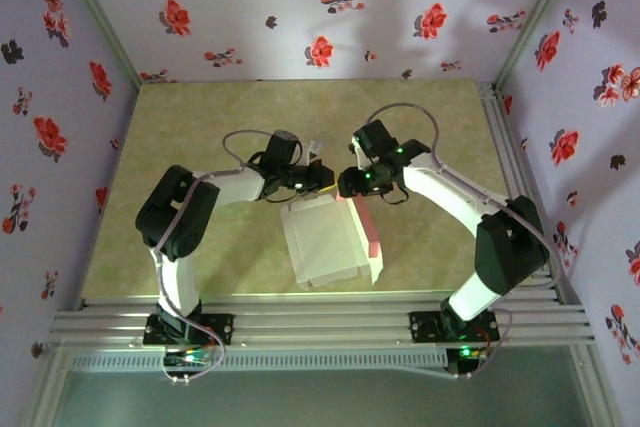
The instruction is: Fold the paper box
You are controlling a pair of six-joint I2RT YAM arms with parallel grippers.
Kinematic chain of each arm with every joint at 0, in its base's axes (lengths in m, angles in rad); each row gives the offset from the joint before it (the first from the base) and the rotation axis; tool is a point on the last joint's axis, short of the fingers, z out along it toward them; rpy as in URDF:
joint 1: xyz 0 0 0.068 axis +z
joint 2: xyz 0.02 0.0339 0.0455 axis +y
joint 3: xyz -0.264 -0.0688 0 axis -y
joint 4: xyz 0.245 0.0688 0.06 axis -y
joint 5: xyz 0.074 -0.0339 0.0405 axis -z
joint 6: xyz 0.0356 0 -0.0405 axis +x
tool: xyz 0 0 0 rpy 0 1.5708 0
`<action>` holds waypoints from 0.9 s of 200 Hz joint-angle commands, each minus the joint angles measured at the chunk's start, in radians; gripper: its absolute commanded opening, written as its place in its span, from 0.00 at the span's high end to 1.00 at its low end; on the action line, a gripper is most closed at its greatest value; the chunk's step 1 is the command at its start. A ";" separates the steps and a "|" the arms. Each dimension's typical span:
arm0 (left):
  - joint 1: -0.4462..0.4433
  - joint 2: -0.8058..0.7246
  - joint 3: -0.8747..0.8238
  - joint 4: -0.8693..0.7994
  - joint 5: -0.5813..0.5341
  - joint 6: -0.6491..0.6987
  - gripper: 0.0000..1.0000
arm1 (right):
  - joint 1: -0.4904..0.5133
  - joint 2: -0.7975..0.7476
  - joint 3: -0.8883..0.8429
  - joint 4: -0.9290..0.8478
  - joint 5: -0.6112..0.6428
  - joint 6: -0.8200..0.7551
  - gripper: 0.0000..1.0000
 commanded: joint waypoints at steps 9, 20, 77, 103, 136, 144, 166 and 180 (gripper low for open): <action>-0.013 0.026 0.026 -0.038 0.020 0.037 0.95 | 0.017 0.026 0.034 -0.035 0.023 -0.029 0.44; -0.013 0.027 0.024 -0.039 0.020 0.039 0.95 | 0.021 0.033 0.034 -0.033 0.023 -0.029 0.48; -0.014 0.025 0.036 -0.053 0.029 0.052 0.95 | 0.037 0.050 0.035 -0.018 0.029 -0.023 0.56; -0.015 0.027 0.043 -0.054 0.046 0.059 0.95 | 0.040 0.059 0.034 -0.015 0.028 -0.023 0.60; -0.018 0.031 0.044 -0.047 0.062 0.068 0.95 | 0.045 0.068 0.035 -0.008 0.032 -0.022 0.63; -0.018 0.030 0.044 -0.043 0.066 0.068 0.95 | 0.047 0.068 0.036 -0.005 0.031 -0.021 0.63; -0.019 0.032 0.046 -0.041 0.074 0.068 0.95 | 0.052 0.070 0.039 -0.004 0.035 -0.023 0.63; -0.020 0.033 0.049 -0.041 0.078 0.068 0.96 | 0.053 0.071 0.039 -0.004 0.034 -0.027 0.63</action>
